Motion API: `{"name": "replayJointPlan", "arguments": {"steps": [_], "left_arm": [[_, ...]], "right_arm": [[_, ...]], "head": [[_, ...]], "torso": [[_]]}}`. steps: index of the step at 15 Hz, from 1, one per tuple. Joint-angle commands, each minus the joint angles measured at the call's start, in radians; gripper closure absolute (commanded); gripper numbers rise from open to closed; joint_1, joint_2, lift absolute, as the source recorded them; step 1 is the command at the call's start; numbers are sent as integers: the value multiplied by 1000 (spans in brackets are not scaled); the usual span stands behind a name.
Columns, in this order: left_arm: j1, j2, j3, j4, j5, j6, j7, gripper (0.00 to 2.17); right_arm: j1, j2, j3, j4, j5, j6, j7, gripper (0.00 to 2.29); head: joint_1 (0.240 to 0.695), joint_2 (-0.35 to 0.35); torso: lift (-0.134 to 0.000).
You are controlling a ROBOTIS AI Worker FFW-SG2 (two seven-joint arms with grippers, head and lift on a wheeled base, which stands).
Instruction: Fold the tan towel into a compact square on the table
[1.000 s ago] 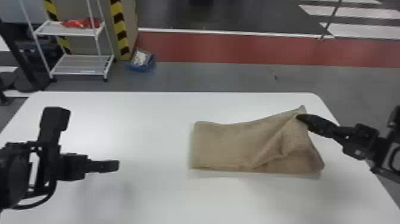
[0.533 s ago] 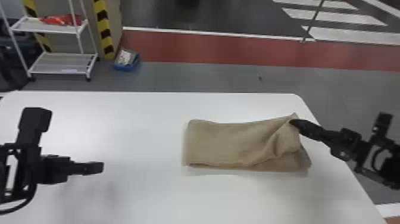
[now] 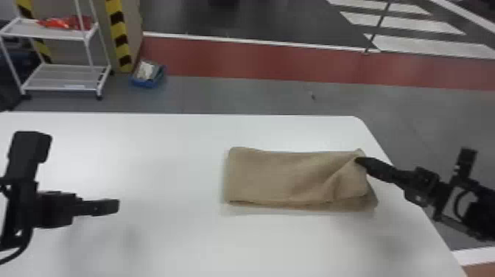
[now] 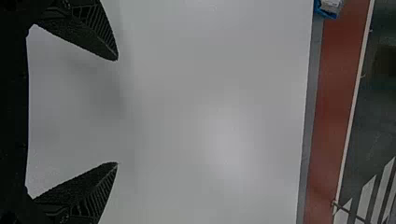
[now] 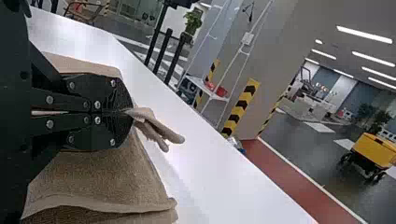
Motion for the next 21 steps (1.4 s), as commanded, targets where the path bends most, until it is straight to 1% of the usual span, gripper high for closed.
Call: {"name": "replayJointPlan", "arguments": {"steps": [1,3,4,5,6,7,10,13,14,17,21], "left_arm": [[-2,1,2,1,1,2,0,80],[-6,1,0,-1,3,2,-2,80],[-6,0,0,-4,3,2,-2,80],[-6,1,2,-4,3,2,-2,80],[-6,0,3,-4,3,2,-2,80],[-6,1,5,-4,3,-1,-2,80],[-6,0,6,-4,3,-1,-2,80],[-5,1,11,-1,3,-1,-2,80],[-5,1,11,-1,3,2,-2,80],[-5,1,11,-1,1,-1,-2,80],[-5,1,11,-1,1,2,-2,80]], "right_arm": [[15,-10,-12,-6,-29,39,5,1325],[27,-10,-16,-46,-32,75,5,1325],[26,-10,-16,-46,-21,78,2,1247],[23,-11,-15,-46,-11,72,-16,772],[23,-10,-13,-44,-8,69,-48,178],[21,-11,-13,-43,-9,69,-61,19],[15,-10,-18,-49,-17,78,-62,22],[13,-13,-67,-84,-15,146,-70,33],[21,-19,-85,-92,-21,167,-73,39],[30,-25,-111,-120,-26,223,-76,53],[55,-28,-105,-135,-8,223,-78,97]], "head": [[695,-183],[695,-186],[695,-184],[695,-184],[695,-186],[695,-189],[695,-194],[695,-193],[695,-199],[695,-209],[695,-221]], "torso": [[-124],[-124],[-124],[-124],[-124],[-124],[-124],[-124],[-124],[-124],[-124]]}}
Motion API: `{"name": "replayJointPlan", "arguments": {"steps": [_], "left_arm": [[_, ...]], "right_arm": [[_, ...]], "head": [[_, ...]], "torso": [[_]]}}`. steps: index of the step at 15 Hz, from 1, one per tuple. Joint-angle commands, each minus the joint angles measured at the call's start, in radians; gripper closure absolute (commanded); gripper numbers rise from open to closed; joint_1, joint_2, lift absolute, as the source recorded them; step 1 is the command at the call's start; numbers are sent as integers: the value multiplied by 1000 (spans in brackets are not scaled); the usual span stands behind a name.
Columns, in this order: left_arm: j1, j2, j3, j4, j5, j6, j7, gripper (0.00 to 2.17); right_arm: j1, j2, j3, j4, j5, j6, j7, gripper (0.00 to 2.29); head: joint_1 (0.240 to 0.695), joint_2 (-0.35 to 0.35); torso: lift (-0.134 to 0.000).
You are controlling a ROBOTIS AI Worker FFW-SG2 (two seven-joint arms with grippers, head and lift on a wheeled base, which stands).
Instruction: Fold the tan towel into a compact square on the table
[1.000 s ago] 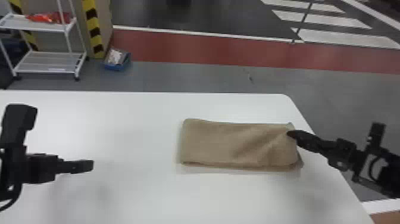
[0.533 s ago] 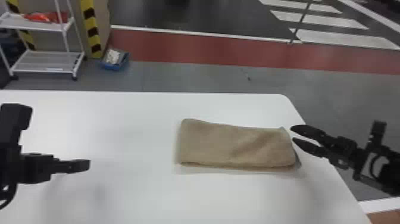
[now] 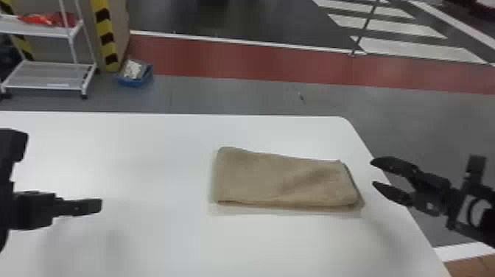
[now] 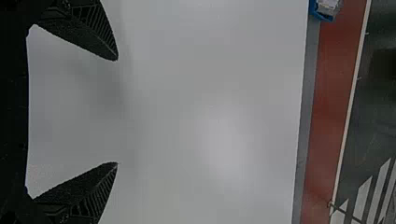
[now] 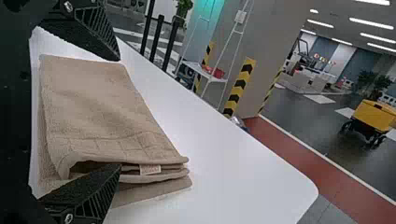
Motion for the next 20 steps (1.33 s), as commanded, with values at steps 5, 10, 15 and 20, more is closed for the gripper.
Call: {"name": "replayJointPlan", "arguments": {"steps": [5,10,15,20], "left_arm": [[3,2,6,0,0,-1,-3,80],[1,2,14,9,-2,-13,-6,80],[5,5,20,18,-2,-20,-9,80],[15,6,32,15,0,-20,-12,80]], "right_arm": [[14,-18,19,-54,61,58,-29,194],[-17,-39,91,-55,184,83,-34,194],[-67,-36,184,-9,258,61,-63,194],[-132,-39,237,20,321,71,-77,194]], "head": [[695,-228],[695,-240],[695,-236],[695,-219]], "torso": [[-124],[-124],[-124],[-124]]}}
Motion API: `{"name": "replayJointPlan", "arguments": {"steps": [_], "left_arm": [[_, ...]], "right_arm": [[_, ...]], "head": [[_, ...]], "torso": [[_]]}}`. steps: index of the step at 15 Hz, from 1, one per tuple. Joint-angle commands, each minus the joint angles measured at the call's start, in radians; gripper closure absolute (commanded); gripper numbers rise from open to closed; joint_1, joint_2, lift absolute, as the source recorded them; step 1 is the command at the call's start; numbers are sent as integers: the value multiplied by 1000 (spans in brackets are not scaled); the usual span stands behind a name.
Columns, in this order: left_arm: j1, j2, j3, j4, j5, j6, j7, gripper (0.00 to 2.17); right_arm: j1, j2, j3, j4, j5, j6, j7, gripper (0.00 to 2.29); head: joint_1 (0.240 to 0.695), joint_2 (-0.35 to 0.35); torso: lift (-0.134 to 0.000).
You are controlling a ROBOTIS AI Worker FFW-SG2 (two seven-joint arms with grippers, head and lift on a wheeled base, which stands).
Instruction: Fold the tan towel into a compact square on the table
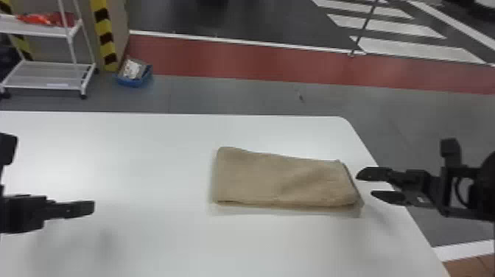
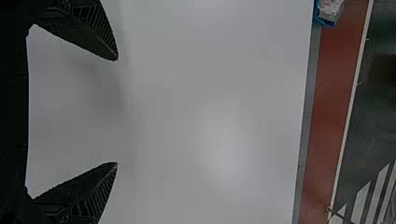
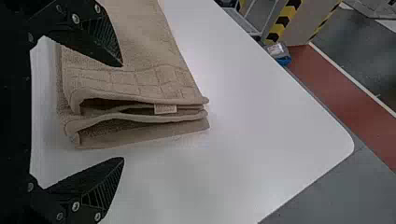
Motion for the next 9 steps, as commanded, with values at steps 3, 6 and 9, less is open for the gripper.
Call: {"name": "replayJointPlan", "arguments": {"steps": [3,6,9], "left_arm": [[6,1,6,0,0,-3,-2,80],[11,3,12,-1,0,-6,-3,80],[14,4,20,0,0,-9,-3,80]], "right_arm": [[-50,-3,63,37,74,19,0,194],[-68,-1,103,80,107,13,0,194],[-75,5,107,89,109,10,-4,194]], "head": [[695,-216],[695,-211],[695,-203]], "torso": [[-124],[-124],[-124]]}}
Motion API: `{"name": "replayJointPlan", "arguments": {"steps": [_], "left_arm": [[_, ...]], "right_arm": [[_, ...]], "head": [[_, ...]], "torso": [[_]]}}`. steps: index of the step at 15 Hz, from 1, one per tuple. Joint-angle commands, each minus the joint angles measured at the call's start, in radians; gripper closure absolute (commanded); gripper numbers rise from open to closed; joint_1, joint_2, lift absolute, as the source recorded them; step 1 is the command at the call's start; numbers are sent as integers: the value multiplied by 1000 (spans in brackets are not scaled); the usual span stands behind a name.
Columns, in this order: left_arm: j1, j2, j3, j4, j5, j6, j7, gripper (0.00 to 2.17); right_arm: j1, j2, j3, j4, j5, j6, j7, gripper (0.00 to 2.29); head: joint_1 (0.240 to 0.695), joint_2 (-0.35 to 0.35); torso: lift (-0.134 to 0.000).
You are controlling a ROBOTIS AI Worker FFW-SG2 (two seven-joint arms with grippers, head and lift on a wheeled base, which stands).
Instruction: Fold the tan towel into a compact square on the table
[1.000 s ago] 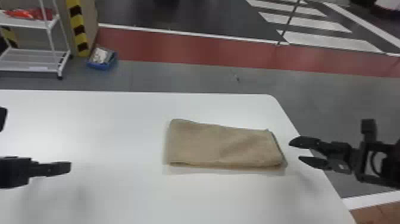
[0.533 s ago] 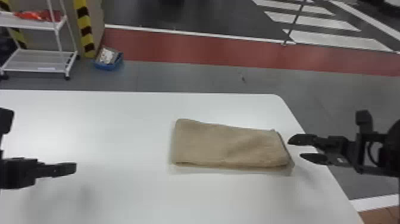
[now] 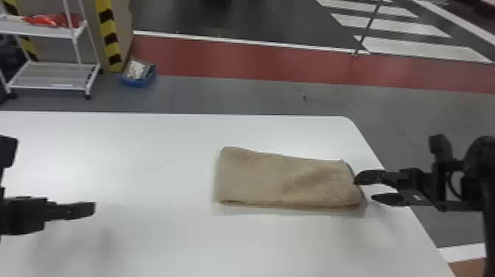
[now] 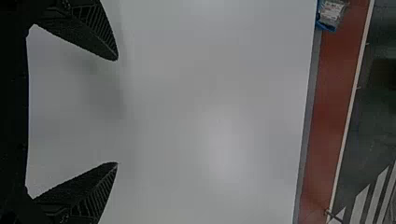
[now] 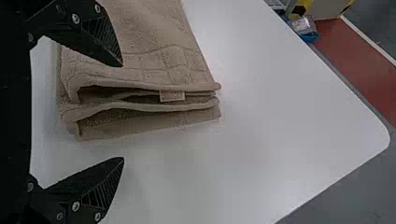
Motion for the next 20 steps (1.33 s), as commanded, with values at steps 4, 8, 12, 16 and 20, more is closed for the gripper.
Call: {"name": "replayJointPlan", "arguments": {"steps": [4,8,12,16,20], "left_arm": [[2,1,5,5,0,-10,-1,80],[2,1,9,11,2,-25,-7,80],[2,1,9,11,2,-25,-7,80],[2,1,10,11,2,-25,-7,80],[2,-2,12,8,2,-22,-7,80]], "right_arm": [[-2,12,8,3,-1,1,-1,343],[-3,13,25,9,1,-5,-1,512],[-5,24,-14,9,-28,-26,11,1001],[4,27,-96,9,-108,-48,25,1335],[26,22,-185,-33,-199,-26,77,1335]], "head": [[695,-193],[695,-185],[695,-179],[695,-173],[695,-168]], "torso": [[-124],[-124],[-124],[-124],[-124]]}}
